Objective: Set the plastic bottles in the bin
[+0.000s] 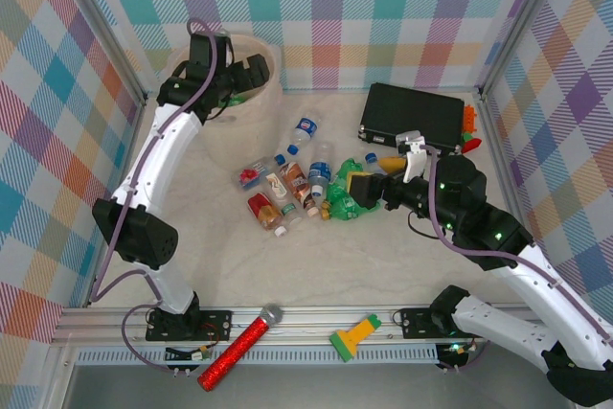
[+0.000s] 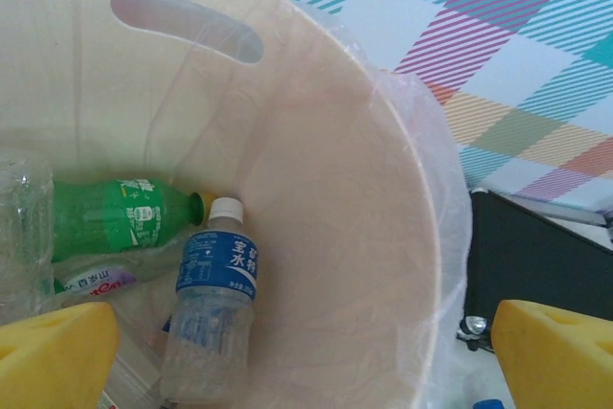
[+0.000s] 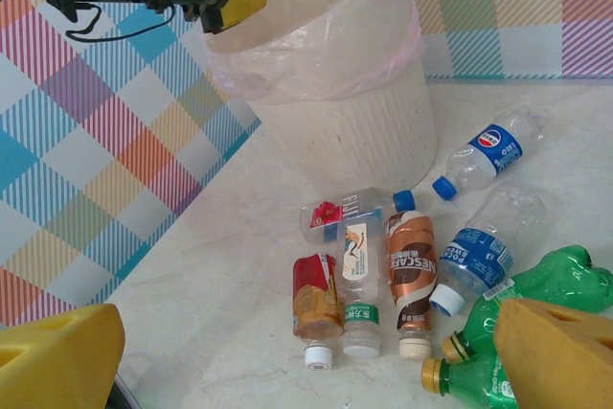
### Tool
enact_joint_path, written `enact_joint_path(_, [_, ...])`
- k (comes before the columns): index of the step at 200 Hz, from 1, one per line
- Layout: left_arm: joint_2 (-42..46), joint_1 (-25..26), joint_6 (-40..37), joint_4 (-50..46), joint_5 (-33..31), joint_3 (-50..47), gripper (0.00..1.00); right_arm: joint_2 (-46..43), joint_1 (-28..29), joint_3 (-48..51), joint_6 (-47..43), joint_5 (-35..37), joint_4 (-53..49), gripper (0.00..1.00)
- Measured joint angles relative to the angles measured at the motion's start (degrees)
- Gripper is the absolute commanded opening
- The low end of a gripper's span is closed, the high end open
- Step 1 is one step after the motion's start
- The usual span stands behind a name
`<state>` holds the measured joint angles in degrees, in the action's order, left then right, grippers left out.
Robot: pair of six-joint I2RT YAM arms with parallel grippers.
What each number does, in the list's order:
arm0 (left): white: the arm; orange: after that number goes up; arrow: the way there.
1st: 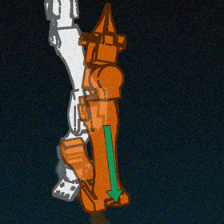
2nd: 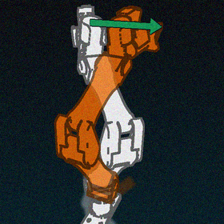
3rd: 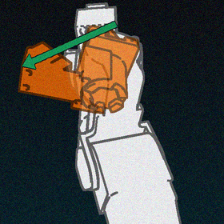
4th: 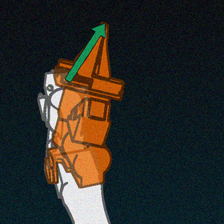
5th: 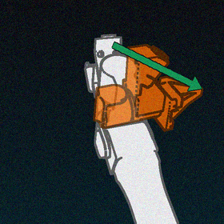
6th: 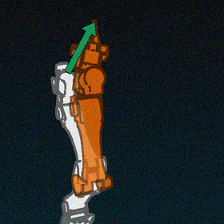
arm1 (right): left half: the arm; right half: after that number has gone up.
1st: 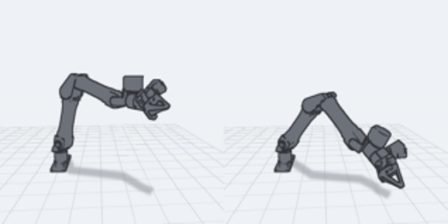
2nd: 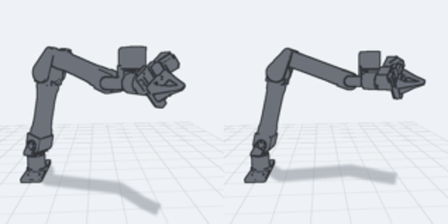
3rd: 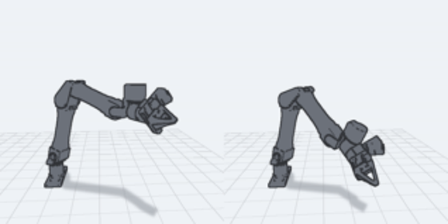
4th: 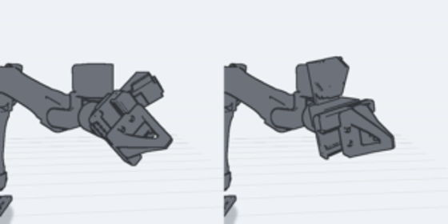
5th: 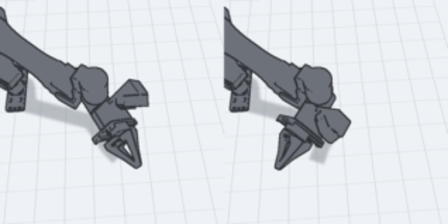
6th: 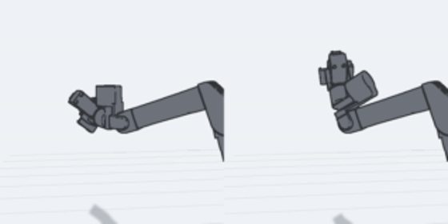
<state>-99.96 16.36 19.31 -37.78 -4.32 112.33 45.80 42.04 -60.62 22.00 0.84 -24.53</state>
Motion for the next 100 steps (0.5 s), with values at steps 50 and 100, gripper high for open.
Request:
enact_joint_path(50, [5.9,2.3,0.4,1.2,0.3,-5.1,1.0,1.9,0.0,0.0,1.9,5.2,-2.3,0.99])
enact_joint_path(100, [14.7,9.5,1.3,6.4,0.2,-18.7,1.0,4.8,-0.4,3.0,3.9,11.4,-4.7,0.99])
